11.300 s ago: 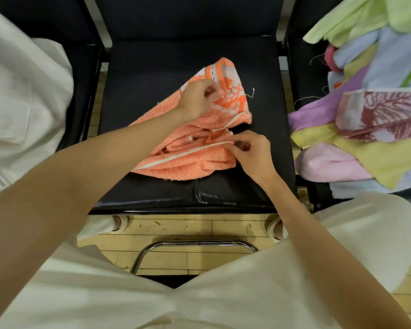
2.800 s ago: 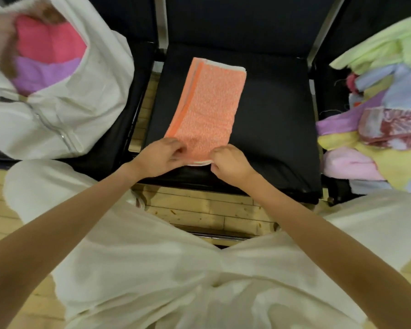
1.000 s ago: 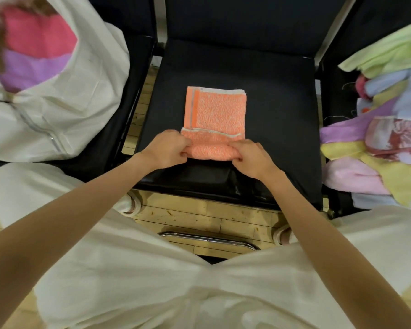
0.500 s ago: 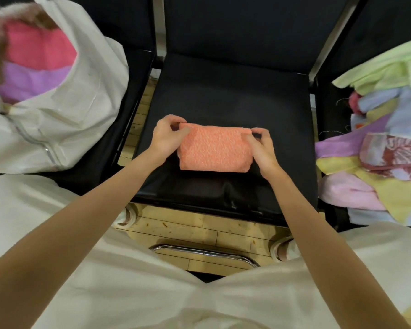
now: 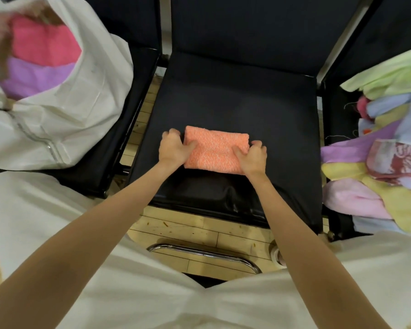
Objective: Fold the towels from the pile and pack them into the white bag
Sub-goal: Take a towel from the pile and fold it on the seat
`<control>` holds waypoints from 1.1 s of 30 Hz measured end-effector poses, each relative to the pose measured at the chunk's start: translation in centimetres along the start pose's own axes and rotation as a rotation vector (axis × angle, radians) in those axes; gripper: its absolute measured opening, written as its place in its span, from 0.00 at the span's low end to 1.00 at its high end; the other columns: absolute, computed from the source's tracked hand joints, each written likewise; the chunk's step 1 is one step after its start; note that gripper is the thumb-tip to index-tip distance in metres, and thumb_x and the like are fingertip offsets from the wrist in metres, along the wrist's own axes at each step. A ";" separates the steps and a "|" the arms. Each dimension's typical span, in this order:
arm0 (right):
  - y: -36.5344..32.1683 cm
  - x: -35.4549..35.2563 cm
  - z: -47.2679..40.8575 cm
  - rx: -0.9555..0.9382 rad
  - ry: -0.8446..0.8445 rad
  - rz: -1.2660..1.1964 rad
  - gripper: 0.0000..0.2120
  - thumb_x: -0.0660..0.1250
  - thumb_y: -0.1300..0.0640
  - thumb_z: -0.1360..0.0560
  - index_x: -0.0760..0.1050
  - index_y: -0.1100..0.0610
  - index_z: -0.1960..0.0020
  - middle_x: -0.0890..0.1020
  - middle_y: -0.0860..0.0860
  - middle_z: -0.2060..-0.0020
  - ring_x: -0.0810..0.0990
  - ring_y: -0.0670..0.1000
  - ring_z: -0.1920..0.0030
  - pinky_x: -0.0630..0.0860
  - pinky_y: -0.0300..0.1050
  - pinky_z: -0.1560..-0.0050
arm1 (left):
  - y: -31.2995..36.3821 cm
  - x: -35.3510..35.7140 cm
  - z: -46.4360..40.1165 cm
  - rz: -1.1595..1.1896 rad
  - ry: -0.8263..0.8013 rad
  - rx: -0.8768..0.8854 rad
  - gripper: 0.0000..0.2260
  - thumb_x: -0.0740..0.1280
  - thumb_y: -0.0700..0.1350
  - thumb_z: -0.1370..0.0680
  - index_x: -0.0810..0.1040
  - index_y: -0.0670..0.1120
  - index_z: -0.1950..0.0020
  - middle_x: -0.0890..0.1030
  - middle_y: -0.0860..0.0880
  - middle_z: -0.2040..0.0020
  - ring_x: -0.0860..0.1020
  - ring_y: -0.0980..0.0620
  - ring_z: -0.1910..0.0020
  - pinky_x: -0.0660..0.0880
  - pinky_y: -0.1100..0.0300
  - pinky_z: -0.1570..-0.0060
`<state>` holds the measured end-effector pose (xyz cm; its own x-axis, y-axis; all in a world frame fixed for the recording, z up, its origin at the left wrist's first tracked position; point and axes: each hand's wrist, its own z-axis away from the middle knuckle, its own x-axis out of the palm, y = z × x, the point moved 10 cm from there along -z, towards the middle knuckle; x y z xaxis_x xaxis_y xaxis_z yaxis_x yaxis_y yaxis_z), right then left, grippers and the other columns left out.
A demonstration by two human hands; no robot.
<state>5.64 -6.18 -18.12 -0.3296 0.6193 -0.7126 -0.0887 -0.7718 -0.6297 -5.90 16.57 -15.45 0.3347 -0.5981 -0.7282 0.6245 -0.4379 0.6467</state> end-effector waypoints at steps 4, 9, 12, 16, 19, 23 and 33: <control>-0.3 0.3 0.6 0.044 0.005 0.105 0.26 0.67 0.46 0.26 0.71 0.66 0.41 0.71 0.63 0.39 0.70 0.62 0.38 0.66 0.53 0.36 | -0.6 1.8 0.8 -0.064 -0.131 -0.115 0.25 0.71 0.52 0.28 0.71 0.39 0.38 0.75 0.42 0.42 0.77 0.44 0.44 0.76 0.51 0.49; -3.2 0.5 2.8 -0.012 0.048 -0.084 0.16 0.63 0.57 0.22 0.63 0.63 0.39 0.76 0.56 0.52 0.77 0.59 0.46 0.74 0.51 0.48 | -0.9 1.3 1.3 0.158 -0.100 -0.234 0.23 0.72 0.48 0.28 0.72 0.38 0.39 0.78 0.47 0.47 0.78 0.48 0.48 0.75 0.57 0.55; -6.7 0.6 4.4 -0.059 0.048 -0.244 0.15 0.62 0.58 0.21 0.63 0.63 0.39 0.74 0.51 0.55 0.77 0.51 0.54 0.72 0.44 0.57 | -1.1 -2.9 1.0 0.296 0.007 -0.223 0.24 0.73 0.49 0.30 0.74 0.37 0.41 0.77 0.47 0.52 0.79 0.48 0.48 0.73 0.61 0.64; -14.1 2.0 6.3 -0.191 0.024 -0.463 0.16 0.63 0.56 0.21 0.63 0.62 0.39 0.73 0.45 0.56 0.74 0.41 0.58 0.74 0.42 0.52 | 0.1 -12.6 0.3 0.289 0.204 -0.006 0.24 0.73 0.46 0.29 0.71 0.38 0.38 0.74 0.50 0.50 0.75 0.54 0.51 0.68 0.66 0.60; -20.7 3.5 8.0 -0.305 -0.036 -0.575 0.17 0.63 0.56 0.21 0.62 0.61 0.37 0.72 0.43 0.53 0.73 0.39 0.54 0.70 0.38 0.50 | 0.2 -20.4 0.0 0.253 0.331 0.137 0.26 0.73 0.45 0.30 0.70 0.37 0.36 0.72 0.50 0.49 0.72 0.56 0.51 0.64 0.70 0.60; -29.8 6.5 9.7 -0.483 -0.166 -0.581 0.20 0.62 0.56 0.20 0.63 0.60 0.32 0.73 0.47 0.43 0.73 0.43 0.44 0.71 0.37 0.44 | -1.9 -29.7 -2.6 0.179 0.425 0.201 0.28 0.70 0.50 0.35 0.72 0.39 0.39 0.76 0.47 0.49 0.73 0.53 0.51 0.67 0.64 0.58; -46.4 15.2 8.5 -0.696 -0.188 -0.285 0.18 0.63 0.62 0.22 0.62 0.63 0.36 0.73 0.48 0.53 0.72 0.43 0.57 0.72 0.38 0.57 | -6.2 -41.7 -12.0 -0.183 0.549 0.152 0.20 0.64 0.48 0.28 0.75 0.34 0.44 0.78 0.35 0.45 0.75 0.37 0.44 0.68 0.51 0.48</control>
<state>-3.21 37.78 2.91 -0.5421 0.6973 -0.4689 0.3967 -0.2796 -0.8744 -15.27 52.34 8.17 0.5723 -0.0874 -0.8154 0.6121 -0.6161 0.4957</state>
